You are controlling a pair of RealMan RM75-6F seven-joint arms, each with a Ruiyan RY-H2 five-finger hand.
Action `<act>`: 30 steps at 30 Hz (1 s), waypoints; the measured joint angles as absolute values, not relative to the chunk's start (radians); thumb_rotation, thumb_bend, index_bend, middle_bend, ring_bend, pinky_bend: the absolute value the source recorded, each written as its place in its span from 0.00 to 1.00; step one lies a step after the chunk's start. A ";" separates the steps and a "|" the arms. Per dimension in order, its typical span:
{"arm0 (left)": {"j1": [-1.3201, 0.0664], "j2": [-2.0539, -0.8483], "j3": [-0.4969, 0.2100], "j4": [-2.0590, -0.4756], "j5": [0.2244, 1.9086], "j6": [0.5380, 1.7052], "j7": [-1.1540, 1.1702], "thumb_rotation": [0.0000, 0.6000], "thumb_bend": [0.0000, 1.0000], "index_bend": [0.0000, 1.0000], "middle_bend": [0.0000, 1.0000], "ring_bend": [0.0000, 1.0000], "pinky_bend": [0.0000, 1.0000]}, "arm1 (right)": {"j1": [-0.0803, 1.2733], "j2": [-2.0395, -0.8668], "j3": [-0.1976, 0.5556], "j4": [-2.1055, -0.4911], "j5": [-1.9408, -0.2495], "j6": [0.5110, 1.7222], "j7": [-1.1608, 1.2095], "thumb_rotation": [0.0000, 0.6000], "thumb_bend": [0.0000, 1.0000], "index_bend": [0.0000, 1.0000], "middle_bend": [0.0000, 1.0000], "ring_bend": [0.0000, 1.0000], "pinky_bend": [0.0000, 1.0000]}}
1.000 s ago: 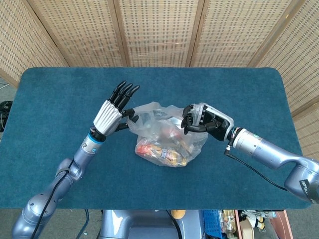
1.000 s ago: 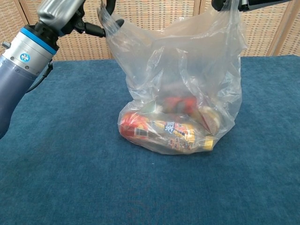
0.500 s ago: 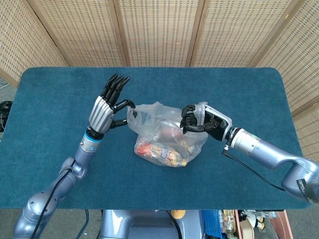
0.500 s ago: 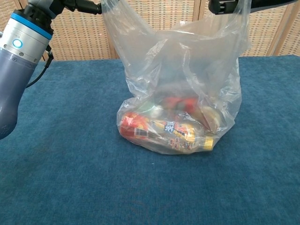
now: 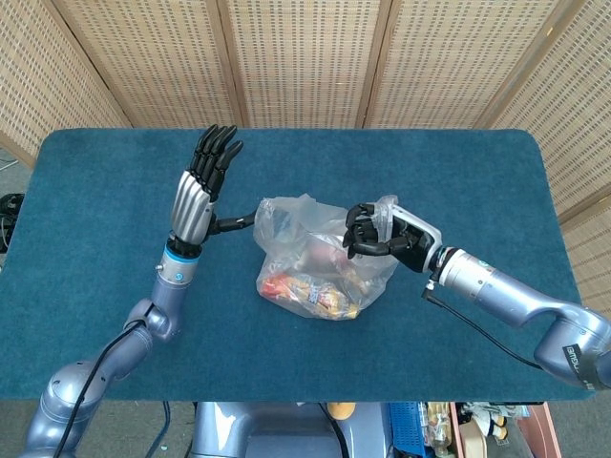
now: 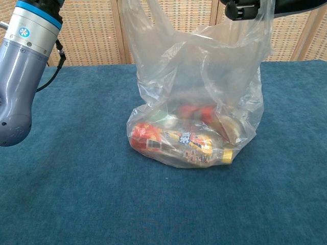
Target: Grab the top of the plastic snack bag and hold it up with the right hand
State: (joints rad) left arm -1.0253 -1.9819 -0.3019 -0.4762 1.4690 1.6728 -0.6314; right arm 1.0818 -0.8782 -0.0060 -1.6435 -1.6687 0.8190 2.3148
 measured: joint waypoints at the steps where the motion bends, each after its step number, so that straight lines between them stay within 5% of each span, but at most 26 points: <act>1: -1.029 -1.977 -0.306 -0.485 1.467 1.669 -0.625 1.00 0.15 0.00 0.00 0.00 0.00 | 1.081 -0.879 -0.005 -1.644 -1.666 0.819 2.312 1.00 0.00 0.50 0.67 0.47 0.47; 30: -1.118 -1.703 -0.326 -0.937 1.521 1.552 -0.164 1.00 0.14 0.00 0.00 0.00 0.00 | 0.980 -1.012 0.175 -1.744 -1.308 0.815 1.776 1.00 0.00 0.50 0.54 0.35 0.36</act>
State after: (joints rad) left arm -1.1184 -1.7031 -0.3258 -0.9366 1.5208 1.5518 -0.1642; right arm 0.9796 -1.0120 0.1748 -1.7435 -1.3082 0.8153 1.7762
